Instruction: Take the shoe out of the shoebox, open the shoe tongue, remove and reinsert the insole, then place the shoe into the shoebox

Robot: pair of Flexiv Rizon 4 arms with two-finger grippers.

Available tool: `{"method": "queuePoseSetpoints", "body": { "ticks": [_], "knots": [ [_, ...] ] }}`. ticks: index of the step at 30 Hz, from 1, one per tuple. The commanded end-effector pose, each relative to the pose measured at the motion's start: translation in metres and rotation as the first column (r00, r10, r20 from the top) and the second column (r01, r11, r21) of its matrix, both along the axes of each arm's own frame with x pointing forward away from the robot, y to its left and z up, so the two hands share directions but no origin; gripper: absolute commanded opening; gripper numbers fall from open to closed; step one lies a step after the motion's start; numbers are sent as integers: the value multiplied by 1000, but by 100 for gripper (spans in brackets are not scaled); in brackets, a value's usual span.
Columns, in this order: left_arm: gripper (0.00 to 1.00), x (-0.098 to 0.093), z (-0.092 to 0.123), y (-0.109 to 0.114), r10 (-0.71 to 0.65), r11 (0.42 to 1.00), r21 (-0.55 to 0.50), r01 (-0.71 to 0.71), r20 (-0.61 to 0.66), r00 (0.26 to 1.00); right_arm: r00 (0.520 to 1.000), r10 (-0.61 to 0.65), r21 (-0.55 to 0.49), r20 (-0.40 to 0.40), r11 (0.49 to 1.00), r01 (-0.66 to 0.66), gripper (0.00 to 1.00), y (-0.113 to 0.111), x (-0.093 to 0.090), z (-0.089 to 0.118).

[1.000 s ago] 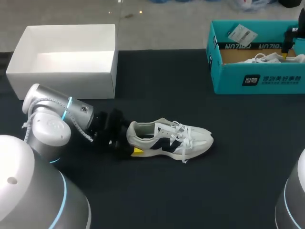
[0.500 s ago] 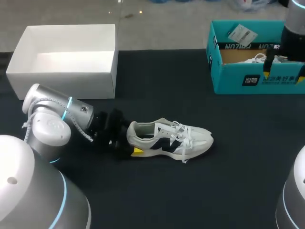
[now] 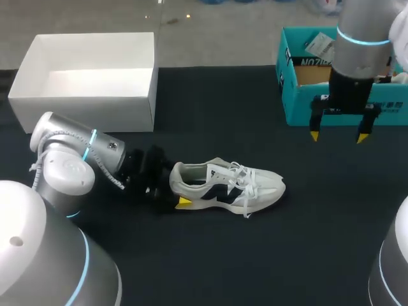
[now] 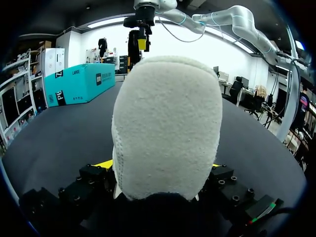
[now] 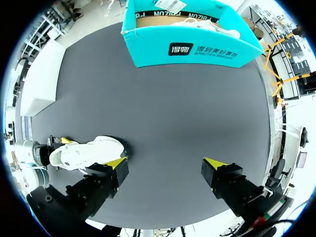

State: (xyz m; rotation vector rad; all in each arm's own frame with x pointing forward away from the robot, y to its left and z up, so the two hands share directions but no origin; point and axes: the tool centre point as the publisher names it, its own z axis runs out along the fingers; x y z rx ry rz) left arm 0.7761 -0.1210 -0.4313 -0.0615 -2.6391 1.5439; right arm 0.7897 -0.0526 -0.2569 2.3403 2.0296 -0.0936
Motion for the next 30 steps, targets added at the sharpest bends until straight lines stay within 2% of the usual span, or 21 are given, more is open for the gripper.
{"method": "queuePoseSetpoints", "body": {
  "ticks": [1, 6, 8, 30],
  "knots": [
    [0, -1, -5, 1, -1, 1000, 3, 1, -1, 1000, 1000, 28, -32, -2, 999, -28, 100, 31, -3, -5],
    [0, -1, -5, 1, -1, 1000, 3, 1, -1, 1000, 998, 61, -49, 24, 997, -59, 100, 62, -13, -9],
    [0, -1, -5, 1, -1, 1000, 3, 1, -1, 1000, 997, 83, -40, 7, 996, -83, 100, 75, -16, -13],
    [0, -1, -5, 1, -1, 1000, 3, 1, -1, 1000, 997, 83, -40, 7, 996, -83, 100, 75, -16, -13]
  ]
}}
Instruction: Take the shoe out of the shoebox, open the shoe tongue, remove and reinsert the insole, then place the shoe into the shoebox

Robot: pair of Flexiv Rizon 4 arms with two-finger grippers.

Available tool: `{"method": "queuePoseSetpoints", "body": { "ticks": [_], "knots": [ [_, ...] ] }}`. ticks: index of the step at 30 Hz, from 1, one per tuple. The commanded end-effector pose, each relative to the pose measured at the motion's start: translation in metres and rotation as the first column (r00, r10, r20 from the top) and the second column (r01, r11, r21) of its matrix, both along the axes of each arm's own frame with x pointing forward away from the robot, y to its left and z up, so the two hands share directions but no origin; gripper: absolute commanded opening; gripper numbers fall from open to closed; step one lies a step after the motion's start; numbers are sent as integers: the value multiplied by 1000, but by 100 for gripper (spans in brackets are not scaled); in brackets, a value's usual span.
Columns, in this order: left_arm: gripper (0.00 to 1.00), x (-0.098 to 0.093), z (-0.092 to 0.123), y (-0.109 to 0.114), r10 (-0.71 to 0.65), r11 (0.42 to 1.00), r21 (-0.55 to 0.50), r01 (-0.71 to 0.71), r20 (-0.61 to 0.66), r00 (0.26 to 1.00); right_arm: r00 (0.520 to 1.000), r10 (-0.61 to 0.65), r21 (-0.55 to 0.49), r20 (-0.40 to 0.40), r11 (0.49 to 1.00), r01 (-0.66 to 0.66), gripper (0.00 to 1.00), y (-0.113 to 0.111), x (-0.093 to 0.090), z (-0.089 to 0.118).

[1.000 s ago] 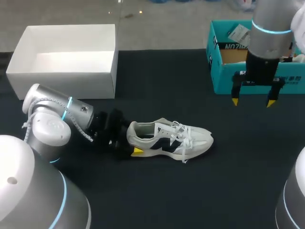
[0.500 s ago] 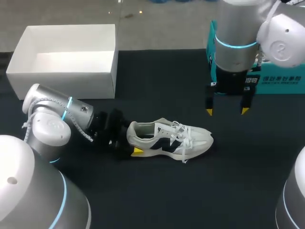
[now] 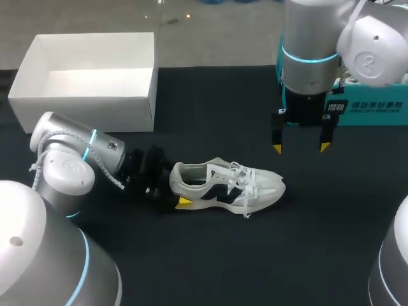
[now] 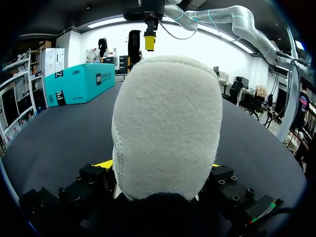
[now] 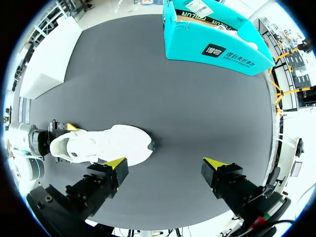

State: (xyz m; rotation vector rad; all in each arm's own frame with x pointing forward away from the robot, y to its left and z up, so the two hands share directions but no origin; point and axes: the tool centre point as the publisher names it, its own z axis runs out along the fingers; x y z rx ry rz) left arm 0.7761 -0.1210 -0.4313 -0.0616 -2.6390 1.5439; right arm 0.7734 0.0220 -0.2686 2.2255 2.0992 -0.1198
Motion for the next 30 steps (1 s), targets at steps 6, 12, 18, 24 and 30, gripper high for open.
{"method": "queuePoseSetpoints", "body": {
  "ticks": [6, 12, 18, 24, 30],
  "knots": [
    [0, -1, -5, 1, -1, 1000, 3, 1, -1, 1000, 999, -9, 50, 41, 999, 7, 100, 40, -18, -3],
    [0, -1, -5, 1, -1, 1000, 3, 1, -1, 1000, 998, -24, 38, 59, 999, 21, 100, 72, -33, 1],
    [0, -1, -5, 1, -1, 1000, 3, 1, -1, 1000, 998, -38, 52, 57, 998, 35, 100, 97, -40, 4],
    [0, -1, -5, 1, -1, 1000, 3, 1, -1, 1000, 998, -27, 35, 54, 999, 25, 100, 124, -44, 1],
    [0, -1, -5, 1, -1, 1000, 3, 1, -1, 1000, 999, -10, 35, 39, 999, 9, 100, 148, -54, -6]
  ]
}}
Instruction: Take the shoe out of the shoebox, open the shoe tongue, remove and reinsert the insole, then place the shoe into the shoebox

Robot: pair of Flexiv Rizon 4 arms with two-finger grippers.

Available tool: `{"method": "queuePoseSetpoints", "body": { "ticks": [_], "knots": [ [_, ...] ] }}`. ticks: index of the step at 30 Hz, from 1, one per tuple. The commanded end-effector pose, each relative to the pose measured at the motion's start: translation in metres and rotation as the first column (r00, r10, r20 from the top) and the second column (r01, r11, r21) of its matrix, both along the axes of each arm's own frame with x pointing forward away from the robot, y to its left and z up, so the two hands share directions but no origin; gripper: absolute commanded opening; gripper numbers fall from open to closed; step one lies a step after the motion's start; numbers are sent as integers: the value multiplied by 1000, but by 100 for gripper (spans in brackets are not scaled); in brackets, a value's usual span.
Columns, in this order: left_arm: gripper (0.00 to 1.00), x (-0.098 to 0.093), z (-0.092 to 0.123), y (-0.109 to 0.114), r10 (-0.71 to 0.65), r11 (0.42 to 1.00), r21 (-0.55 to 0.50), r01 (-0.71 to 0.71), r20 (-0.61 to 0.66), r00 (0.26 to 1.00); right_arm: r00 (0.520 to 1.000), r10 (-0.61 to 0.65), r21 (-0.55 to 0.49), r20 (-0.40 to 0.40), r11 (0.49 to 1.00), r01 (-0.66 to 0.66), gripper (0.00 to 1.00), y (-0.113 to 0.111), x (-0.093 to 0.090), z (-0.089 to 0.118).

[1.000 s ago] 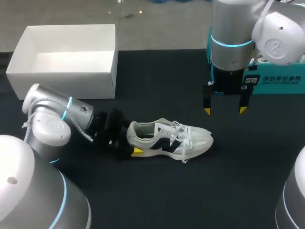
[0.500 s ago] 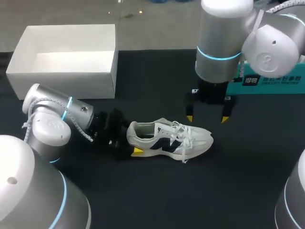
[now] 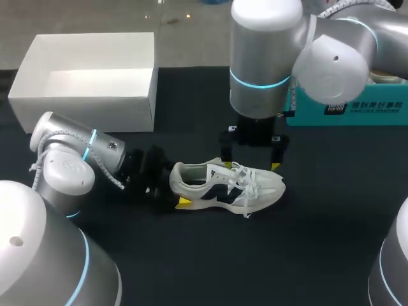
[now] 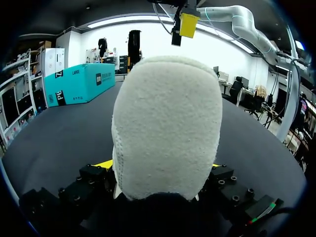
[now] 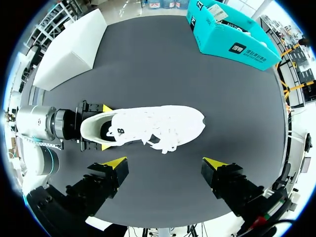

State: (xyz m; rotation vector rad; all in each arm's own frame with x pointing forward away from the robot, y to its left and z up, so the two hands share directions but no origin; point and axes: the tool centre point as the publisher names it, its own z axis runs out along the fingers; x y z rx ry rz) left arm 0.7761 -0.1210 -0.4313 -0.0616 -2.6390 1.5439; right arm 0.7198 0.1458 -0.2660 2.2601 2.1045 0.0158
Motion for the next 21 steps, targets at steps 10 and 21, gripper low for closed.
{"method": "queuePoseSetpoints", "body": {
  "ticks": [10, 21],
  "knots": [
    [0, -1, -5, 1, -1, 1000, 3, 1, -1, 1000, 1000, 7, -44, 2, 999, -7, 100, 60, -8, -20],
    [0, -1, -5, 1, -1, 1000, 3, 1, -1, 1000, 998, -62, -31, -12, 998, 61, 100, 89, -9, -35]
  ]
}}
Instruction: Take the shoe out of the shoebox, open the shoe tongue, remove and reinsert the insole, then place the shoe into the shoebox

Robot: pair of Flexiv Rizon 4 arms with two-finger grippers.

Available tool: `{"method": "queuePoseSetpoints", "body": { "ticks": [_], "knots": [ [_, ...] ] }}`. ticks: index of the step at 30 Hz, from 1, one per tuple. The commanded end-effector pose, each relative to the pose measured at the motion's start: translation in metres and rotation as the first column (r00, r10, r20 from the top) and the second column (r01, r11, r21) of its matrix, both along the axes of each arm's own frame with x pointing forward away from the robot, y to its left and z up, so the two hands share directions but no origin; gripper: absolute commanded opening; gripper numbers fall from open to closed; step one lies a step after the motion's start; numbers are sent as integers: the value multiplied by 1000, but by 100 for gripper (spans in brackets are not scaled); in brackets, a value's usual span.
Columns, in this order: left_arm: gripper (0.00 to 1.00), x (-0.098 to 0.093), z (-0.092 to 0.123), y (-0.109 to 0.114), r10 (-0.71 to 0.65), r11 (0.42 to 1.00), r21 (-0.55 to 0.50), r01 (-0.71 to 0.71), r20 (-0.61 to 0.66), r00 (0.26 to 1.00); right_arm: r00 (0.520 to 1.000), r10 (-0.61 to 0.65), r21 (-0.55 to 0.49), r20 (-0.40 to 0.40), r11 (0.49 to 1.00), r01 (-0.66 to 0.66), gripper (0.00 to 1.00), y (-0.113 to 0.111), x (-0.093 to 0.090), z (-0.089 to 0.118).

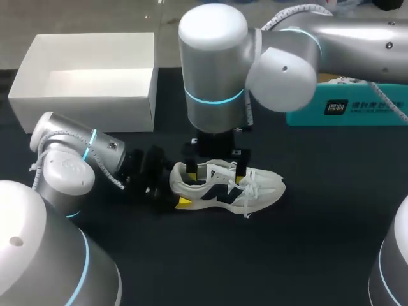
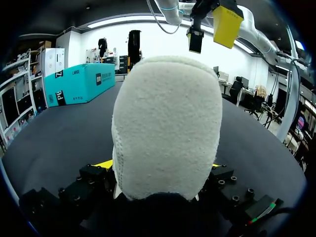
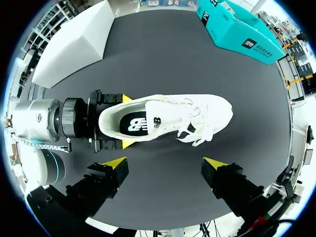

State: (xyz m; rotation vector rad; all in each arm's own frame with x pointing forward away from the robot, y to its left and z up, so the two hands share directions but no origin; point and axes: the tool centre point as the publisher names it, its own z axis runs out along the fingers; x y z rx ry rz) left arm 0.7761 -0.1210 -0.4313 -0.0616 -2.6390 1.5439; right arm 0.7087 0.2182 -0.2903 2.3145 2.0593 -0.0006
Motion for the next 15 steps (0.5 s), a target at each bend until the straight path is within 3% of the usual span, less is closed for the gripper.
{"method": "queuePoseSetpoints", "body": {
  "ticks": [1, 7, 15],
  "knots": [
    [0, -1, -5, 1, -1, 1000, 3, 1, -1, 1000, 1000, -21, -42, 7, 999, 21, 100, 20, 2, -13],
    [0, -1, -5, 1, -1, 1000, 3, 1, -1, 1000, 999, -25, -117, 41, 993, 30, 100, 30, 12, -23],
    [0, -1, -5, 1, -1, 1000, 3, 1, -1, 1000, 997, -49, -197, 55, 979, 58, 100, 22, 31, -29]
  ]
}}
